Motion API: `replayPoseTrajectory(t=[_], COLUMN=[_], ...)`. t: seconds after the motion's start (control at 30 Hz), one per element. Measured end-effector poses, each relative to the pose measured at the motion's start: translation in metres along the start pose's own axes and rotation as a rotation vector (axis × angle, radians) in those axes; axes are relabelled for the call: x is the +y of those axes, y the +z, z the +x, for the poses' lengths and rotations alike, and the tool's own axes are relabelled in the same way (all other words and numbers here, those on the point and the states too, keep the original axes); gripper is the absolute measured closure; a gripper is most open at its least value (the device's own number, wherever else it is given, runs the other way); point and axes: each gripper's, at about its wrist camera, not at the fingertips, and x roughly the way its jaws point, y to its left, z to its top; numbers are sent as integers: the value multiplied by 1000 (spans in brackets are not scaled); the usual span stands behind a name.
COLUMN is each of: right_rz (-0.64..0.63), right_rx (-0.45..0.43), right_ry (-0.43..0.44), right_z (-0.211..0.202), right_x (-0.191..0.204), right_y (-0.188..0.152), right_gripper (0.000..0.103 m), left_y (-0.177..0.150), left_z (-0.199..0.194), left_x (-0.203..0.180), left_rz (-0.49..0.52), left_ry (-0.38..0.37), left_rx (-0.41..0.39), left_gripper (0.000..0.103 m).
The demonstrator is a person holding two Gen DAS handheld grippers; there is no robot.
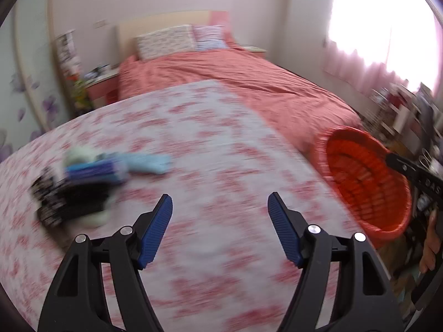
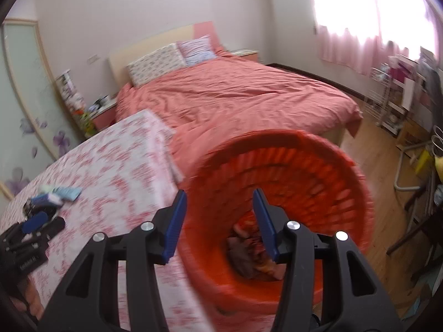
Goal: Collect trash
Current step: 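Move both tools back to the bed and approach the brown hair clip with the left tool, then grasp the blue tissue packet from the pile with the right tool and lift it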
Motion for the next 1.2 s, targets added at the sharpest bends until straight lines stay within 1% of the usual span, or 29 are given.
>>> replayPoseTrajectory(t=[0.03,0.13,0.23,0.3,0.33,0.4,0.43,0.5,0.63,0.7,0.73,0.8,0.9,0.97,1.03,1.2], right_rz=[-13,-77,-129,-154,-169,-189,-200,-215,-254,-264,-265,-263,-265,-275,-300,-389], right_rx=[5,26,49,61,68,83,91,104,122,128,131,142,161,163,156,129], right_ry=[9,40,73,90,101,120,128,142,156,163,169,188,239,267,296,341], right_z=[0,6,11,15,17,21,23,26,35,40,43,50,60,64,68,81], right_x=[9,46,78,96,107,124,133,148,173,185,188,198,219,235,254,301], right_y=[-2,-9,-18,-24,-27,-33,-36,-42,-48,-49,-48,-47,-44,-42,-40,-34], right_gripper=[54,54,54,54,54,54,54,54,54,54,54,54,54,54,54,54], left_y=[-4,-11,-21,-25,-27,-29,-30,-32,-35,-39,-40,-44,-49,-53,-56,-60], left_z=[-5,-14,-22,-23,-21,-17,-11,-3,16,19,22,18,12,9,6,2], left_x=[18,53,94,119,128,143,152,161,173,177,182,187,204,218,231,246], left_rz=[-29,-92,-177,-229,-246,-281,-302,-320,-346,-357,-366,-365,-388,-394,-400,-397], left_ry=[30,92,153,187,202,228,241,233,248,258,263,277,263,283,301,302], left_rx=[1,3,6,9,12,19,39,65,114,126,135,124,118,116,113,111], left_gripper=[32,32,32,31,29,28,28,28,29,33,37,40,41,41,41,41])
